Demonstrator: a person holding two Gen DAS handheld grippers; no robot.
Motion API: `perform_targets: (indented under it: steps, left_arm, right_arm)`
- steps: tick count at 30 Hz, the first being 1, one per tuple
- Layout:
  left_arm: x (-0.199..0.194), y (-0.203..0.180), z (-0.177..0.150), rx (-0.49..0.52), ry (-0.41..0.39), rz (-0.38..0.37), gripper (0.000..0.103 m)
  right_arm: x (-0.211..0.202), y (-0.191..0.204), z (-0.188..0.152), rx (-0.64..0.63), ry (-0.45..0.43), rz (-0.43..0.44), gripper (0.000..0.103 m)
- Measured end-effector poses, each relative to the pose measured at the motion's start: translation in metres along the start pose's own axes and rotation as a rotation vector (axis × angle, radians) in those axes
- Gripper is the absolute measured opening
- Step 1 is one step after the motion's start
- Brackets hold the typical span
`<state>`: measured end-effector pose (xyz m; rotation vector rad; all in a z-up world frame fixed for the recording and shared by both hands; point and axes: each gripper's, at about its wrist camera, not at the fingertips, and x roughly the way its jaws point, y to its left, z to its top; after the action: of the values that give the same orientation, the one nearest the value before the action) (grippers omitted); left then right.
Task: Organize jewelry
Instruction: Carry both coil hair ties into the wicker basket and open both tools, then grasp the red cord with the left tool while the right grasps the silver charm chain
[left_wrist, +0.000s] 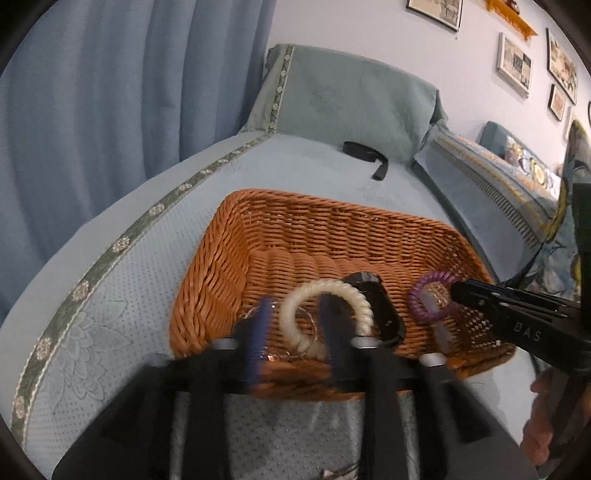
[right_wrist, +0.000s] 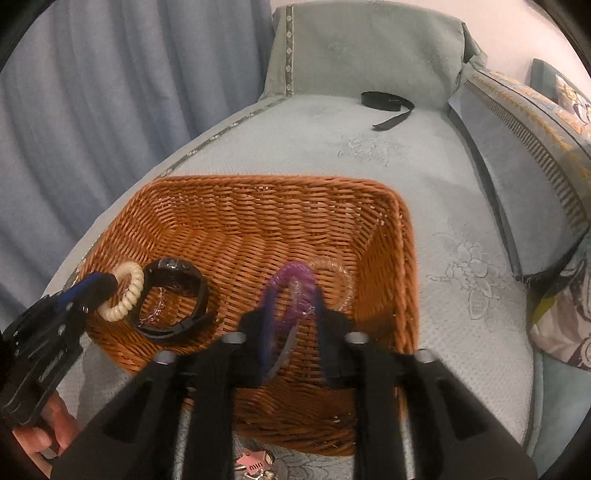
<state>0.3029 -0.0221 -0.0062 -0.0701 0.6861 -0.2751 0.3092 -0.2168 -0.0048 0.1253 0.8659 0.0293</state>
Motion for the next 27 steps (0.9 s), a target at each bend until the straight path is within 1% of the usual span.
perform_targets:
  steps: [2, 5, 7, 11, 13, 15, 18, 20, 24, 25, 27]
  left_arm:
    - [-0.011, -0.001, -0.002, 0.012, -0.016, -0.007, 0.038]
    - [-0.036, -0.003, -0.008, 0.017, -0.047, -0.045, 0.040]
    - [-0.055, -0.007, -0.012, 0.029, -0.072, -0.059, 0.040]
    - [-0.103, -0.015, -0.023, 0.042, -0.125, -0.099, 0.041]
    - [-0.128, -0.022, -0.031, 0.052, -0.141, -0.120, 0.041]
    - [-0.143, -0.028, -0.040, 0.058, -0.142, -0.136, 0.043]
    - [-0.159, -0.038, -0.063, 0.066, -0.090, -0.172, 0.047]
    - [-0.162, -0.043, -0.083, 0.073, -0.051, -0.203, 0.048]
    - [-0.153, -0.047, -0.131, 0.071, 0.052, -0.226, 0.048]
    - [-0.147, -0.048, -0.144, 0.070, 0.091, -0.237, 0.048]
    - [-0.141, -0.050, -0.159, 0.083, 0.133, -0.247, 0.048]
  right_arm:
    - [-0.009, -0.001, -0.001, 0.002, -0.023, 0.009, 0.041]
    - [-0.026, -0.002, -0.004, 0.004, -0.045, 0.052, 0.041]
    - [-0.045, -0.002, -0.010, 0.006, -0.070, 0.093, 0.041]
    - [-0.086, 0.002, -0.024, -0.014, -0.131, 0.136, 0.041]
    - [-0.108, 0.005, -0.034, -0.026, -0.158, 0.153, 0.041]
    - [-0.124, 0.006, -0.043, -0.027, -0.169, 0.179, 0.040]
    - [-0.145, 0.004, -0.063, -0.020, -0.177, 0.222, 0.041]
    - [-0.153, 0.005, -0.080, -0.027, -0.177, 0.227, 0.040]
    - [-0.156, 0.006, -0.122, -0.055, -0.141, 0.215, 0.040]
    - [-0.154, 0.006, -0.135, -0.062, -0.126, 0.208, 0.040]
    - [-0.149, 0.005, -0.153, -0.065, -0.095, 0.208, 0.040]
